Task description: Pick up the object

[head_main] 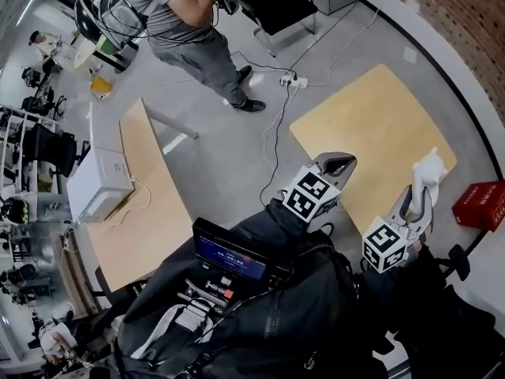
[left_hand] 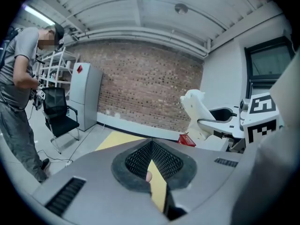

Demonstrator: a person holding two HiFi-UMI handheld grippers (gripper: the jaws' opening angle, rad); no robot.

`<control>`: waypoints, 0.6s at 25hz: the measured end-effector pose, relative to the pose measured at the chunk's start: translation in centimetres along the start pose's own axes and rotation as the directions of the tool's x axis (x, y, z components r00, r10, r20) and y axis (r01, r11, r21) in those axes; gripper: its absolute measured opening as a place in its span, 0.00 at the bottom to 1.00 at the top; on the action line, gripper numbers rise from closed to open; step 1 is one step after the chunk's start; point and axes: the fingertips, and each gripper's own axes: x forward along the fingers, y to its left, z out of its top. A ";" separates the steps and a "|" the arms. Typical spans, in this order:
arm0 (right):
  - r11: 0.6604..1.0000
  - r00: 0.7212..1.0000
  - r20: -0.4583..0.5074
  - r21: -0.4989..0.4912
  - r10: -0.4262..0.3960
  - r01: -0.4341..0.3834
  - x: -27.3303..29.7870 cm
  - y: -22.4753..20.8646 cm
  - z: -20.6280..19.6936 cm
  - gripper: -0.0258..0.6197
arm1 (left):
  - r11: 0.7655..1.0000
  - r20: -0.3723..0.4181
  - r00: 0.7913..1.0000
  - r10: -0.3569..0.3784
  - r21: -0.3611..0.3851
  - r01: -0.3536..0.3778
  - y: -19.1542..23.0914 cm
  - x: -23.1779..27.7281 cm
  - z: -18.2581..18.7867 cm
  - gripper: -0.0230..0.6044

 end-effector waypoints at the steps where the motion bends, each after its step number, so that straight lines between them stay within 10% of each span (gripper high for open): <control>1: 1.000 1.000 0.006 0.001 -0.003 0.003 -0.2 -0.2 0.3 0.27 | 1.000 0.010 1.000 0.000 0.002 0.000 0.0 -0.2 0.5 0.04; 15: 0.986 0.991 0.132 0.167 -0.001 -0.022 -1.4 -2.7 4.7 0.27 | 0.998 0.132 0.991 -0.030 0.053 0.023 -0.6 -0.3 6.2 0.04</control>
